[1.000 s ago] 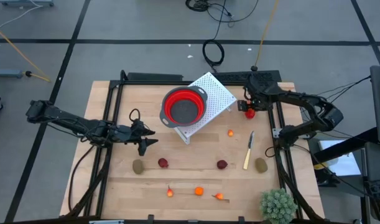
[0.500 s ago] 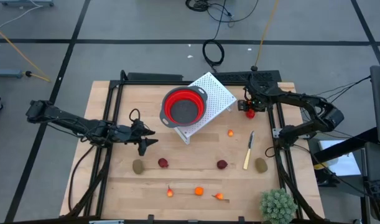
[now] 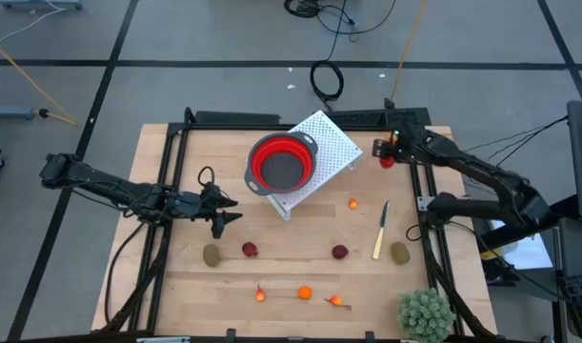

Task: Pick & Place Fruit
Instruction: Put the mango into the red strainer bowl on the shelf

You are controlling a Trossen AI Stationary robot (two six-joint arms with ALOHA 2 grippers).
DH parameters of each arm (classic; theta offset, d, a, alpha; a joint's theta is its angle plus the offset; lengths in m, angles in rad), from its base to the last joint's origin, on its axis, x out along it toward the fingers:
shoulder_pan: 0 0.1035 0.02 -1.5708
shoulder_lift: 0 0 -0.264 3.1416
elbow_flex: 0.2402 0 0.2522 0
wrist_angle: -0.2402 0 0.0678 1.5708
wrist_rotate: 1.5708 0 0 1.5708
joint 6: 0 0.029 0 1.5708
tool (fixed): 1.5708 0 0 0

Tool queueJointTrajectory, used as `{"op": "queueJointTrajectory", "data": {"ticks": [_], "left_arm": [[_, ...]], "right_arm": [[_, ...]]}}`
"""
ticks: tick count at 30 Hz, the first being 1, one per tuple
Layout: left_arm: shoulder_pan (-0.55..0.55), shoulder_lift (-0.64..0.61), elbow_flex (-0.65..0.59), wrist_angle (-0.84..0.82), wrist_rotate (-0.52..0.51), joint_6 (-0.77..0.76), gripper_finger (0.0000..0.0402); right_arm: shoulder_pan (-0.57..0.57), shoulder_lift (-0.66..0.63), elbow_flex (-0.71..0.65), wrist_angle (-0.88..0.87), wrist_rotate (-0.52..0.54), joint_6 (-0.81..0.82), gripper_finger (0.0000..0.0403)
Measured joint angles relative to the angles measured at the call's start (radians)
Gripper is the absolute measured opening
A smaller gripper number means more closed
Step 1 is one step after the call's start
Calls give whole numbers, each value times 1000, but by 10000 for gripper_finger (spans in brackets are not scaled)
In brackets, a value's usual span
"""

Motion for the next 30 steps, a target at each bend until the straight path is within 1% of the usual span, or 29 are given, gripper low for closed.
{"op": "queueJointTrajectory", "data": {"ticks": [5,9,13,19,24,28,30], "left_arm": [[0,0,0,29,0,0,218],[0,0,0,59,0,0,218],[0,0,0,84,0,0,218],[0,0,0,108,1,-31,218],[0,0,0,157,0,-85,218],[0,0,0,242,1,-136,218],[0,0,0,298,0,-138,218]], "right_arm": [[17,-157,0,50,-1,24,214],[58,-260,0,147,-1,26,214],[113,-326,0,277,-2,-3,214],[220,-350,0,433,-2,-141,214],[304,-342,0,483,-2,-305,214],[359,-337,0,501,-2,-440,214],[385,-334,0,528,-4,-527,215]]}}
